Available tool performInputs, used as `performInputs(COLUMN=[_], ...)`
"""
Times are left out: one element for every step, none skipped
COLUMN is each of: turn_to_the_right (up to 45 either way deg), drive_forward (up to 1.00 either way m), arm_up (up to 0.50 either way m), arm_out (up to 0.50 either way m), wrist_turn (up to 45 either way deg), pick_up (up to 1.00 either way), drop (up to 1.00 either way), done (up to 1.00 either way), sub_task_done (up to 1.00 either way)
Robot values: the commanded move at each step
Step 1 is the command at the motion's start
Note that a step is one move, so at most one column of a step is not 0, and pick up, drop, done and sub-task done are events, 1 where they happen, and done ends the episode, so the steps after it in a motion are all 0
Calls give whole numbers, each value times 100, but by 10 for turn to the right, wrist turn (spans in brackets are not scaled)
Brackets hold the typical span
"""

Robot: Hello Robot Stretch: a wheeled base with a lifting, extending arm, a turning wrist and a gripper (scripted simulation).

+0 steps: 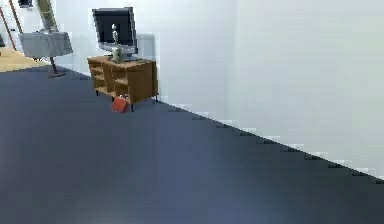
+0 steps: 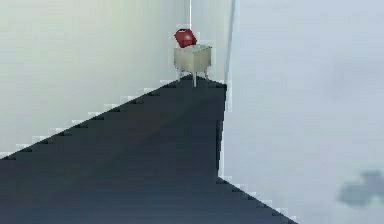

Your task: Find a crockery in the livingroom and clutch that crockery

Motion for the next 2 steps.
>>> performInputs(turn_to_the_right=[-360, 0], drive_forward=[0, 100], arm_up=[0, 0], arm_out=[0, 0], wrist_turn=[0, 0], pick_up=[0, 0], drop=[0, 0], done=[0, 0], sub_task_done=[0, 0])
